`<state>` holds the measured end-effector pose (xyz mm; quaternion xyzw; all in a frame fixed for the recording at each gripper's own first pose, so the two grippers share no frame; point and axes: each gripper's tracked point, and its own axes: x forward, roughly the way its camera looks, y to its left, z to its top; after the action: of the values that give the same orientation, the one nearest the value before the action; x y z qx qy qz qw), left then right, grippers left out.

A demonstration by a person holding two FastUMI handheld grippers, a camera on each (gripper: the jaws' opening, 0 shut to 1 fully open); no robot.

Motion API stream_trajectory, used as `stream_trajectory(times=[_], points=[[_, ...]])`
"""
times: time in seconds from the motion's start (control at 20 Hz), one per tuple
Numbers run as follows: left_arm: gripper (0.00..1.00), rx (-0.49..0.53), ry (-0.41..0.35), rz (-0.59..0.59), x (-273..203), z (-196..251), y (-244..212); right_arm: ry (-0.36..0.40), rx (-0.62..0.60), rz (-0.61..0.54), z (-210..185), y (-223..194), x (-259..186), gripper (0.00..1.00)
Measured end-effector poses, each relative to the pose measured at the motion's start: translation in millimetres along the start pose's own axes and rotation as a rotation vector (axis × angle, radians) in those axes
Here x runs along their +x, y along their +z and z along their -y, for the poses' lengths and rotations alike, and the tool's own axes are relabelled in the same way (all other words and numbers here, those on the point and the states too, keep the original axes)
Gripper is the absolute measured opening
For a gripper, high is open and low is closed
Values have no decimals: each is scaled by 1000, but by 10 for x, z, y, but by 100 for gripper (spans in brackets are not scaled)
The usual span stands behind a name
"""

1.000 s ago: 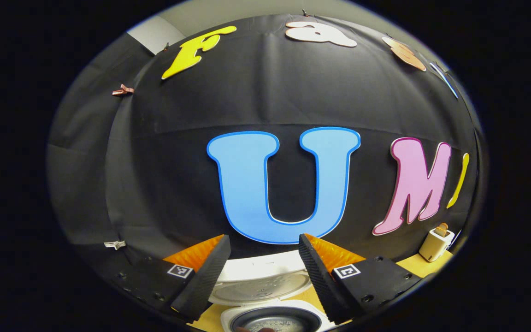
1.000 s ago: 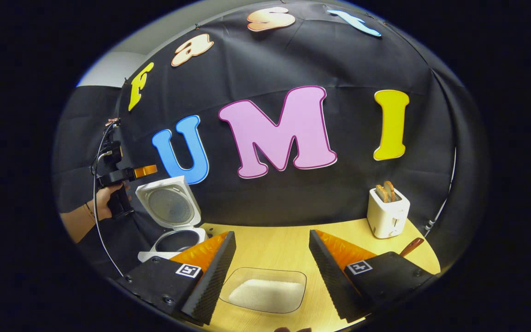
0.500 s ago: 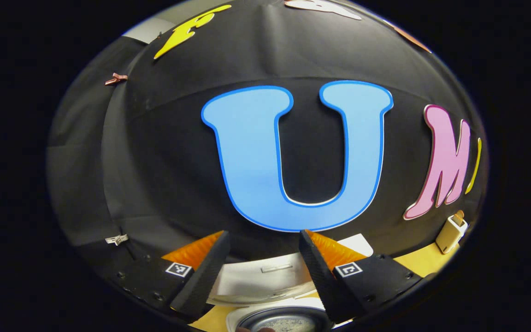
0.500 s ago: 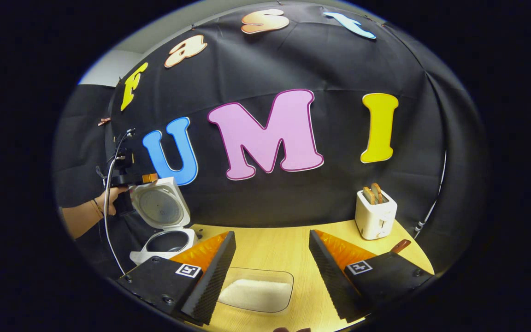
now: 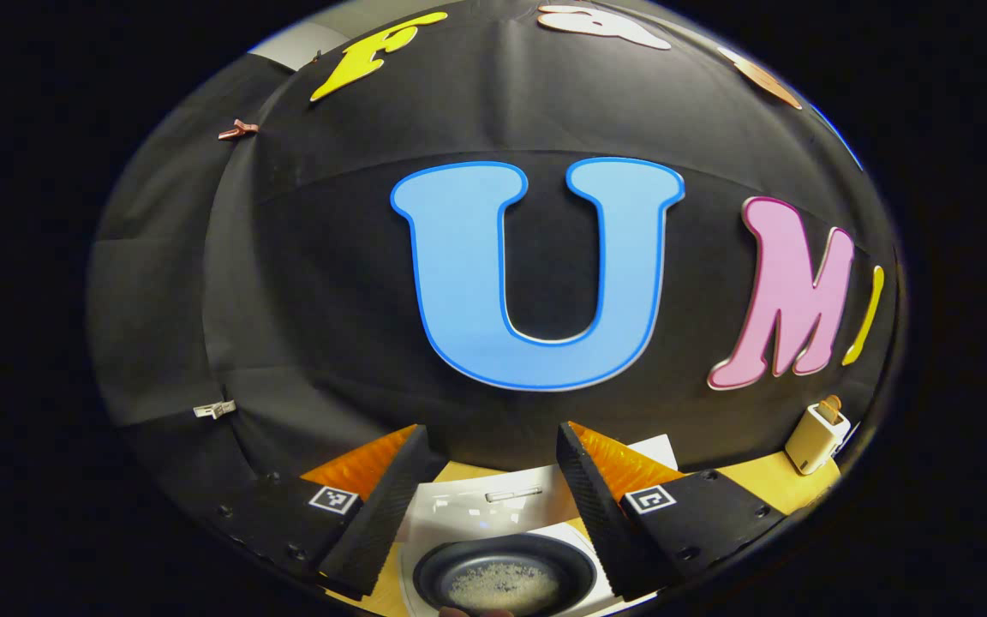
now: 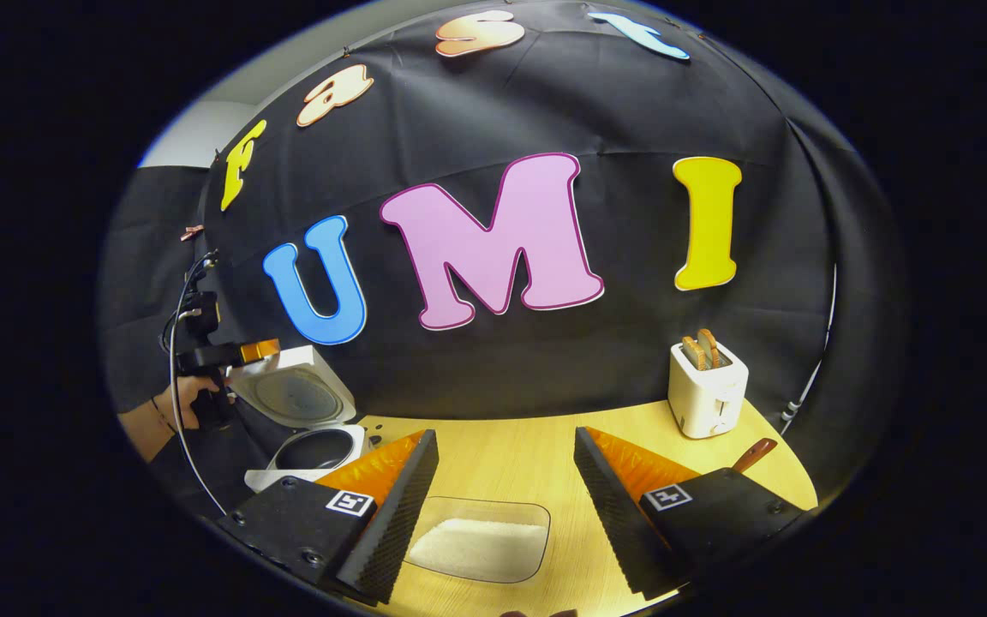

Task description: Close the left gripper, press the button to open the rice cooker; take a wooden spoon from the chopstick holder with the right hand, scoop a spoonful of rice and pour it into the rice cooker, then put the wooden spoon back into the chopstick holder.

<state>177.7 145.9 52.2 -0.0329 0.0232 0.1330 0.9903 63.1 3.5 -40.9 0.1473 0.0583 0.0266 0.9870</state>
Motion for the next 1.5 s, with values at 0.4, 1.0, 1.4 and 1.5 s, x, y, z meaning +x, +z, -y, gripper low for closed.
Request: stream_trajectory(times=[0.4,1.0,1.4,1.5], points=[[98,-32,-37,-85,-520,194,-670,19,19,-28,37,-101,70,98],[98,-9,-54,-294,-742,340,-1641,1,20,-35,150,-155,8,98],[100,41,-53,-383,-731,352,-2009,-15,17,-32,216,-151,3,98],[100,42,-58,-377,-743,367,-2017,-17,22,-31,229,-143,6,98]])
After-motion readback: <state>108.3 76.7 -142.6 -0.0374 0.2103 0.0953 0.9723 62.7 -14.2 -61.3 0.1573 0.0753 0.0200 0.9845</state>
